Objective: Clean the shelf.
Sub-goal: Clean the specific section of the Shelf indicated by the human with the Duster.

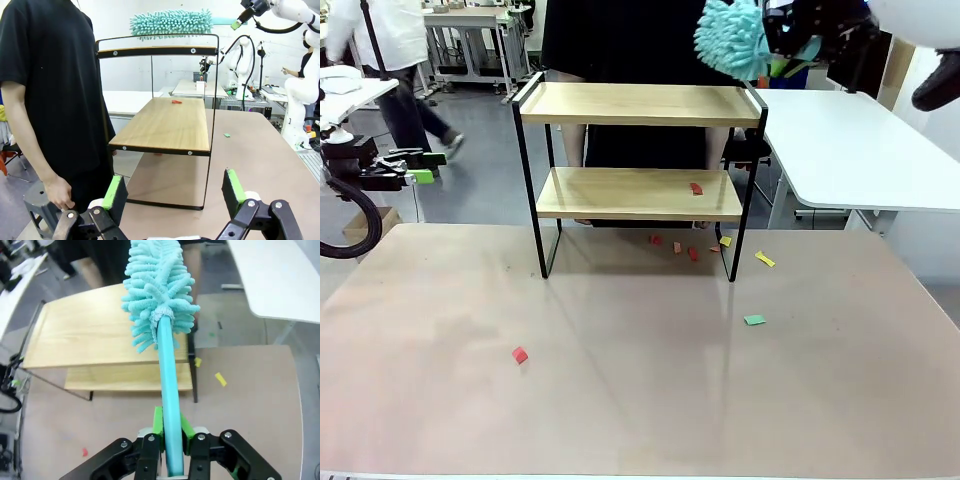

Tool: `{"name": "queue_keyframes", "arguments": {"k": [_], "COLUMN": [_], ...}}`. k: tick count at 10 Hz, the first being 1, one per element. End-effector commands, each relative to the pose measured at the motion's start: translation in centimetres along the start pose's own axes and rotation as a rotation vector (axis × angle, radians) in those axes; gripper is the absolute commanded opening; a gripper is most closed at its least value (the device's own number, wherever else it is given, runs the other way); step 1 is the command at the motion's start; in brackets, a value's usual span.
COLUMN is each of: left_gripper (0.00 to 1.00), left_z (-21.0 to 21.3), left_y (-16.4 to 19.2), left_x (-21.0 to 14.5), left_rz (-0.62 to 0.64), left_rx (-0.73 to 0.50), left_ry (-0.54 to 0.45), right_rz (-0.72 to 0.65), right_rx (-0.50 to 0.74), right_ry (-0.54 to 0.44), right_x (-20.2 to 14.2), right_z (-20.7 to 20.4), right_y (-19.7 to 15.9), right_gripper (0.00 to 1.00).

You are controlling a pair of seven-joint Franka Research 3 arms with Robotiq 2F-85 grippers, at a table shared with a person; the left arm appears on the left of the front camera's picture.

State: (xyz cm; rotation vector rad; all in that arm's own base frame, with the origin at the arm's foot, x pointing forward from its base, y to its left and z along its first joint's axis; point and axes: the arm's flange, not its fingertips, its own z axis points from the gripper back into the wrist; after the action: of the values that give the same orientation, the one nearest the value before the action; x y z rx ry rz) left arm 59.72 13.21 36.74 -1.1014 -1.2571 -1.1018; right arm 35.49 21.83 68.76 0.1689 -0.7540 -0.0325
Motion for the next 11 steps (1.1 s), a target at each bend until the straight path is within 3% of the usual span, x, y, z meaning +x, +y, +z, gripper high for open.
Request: {"name": "queue_keyframes", "arguments": {"k": [1, 7, 11], "left_gripper": [1.00, 1.00, 1.00], "left_z": [0.0, 0.0, 0.0], "left_y": [-0.2, -0.2, -0.2], "left_x": [0.2, 0.2, 0.2], "left_rz": [-0.010, -0.010, -0.010], "left_rx": [-0.002, -0.002, -0.002], "left_ry": [0.001, 0.001, 0.001], "right_rz": [0.106, 0.419, 0.786], "right_rx": [0.155, 0.458, 0.548], "right_ry": [0.034, 0.140, 0.263], "right_x": [-0.2, -3.5, -9.5], "right_z": [1.1, 4.3, 3.7], "right_y": [-1.2, -1.7, -2.3], "right_gripper": [0.12, 0.12, 0.12]}}
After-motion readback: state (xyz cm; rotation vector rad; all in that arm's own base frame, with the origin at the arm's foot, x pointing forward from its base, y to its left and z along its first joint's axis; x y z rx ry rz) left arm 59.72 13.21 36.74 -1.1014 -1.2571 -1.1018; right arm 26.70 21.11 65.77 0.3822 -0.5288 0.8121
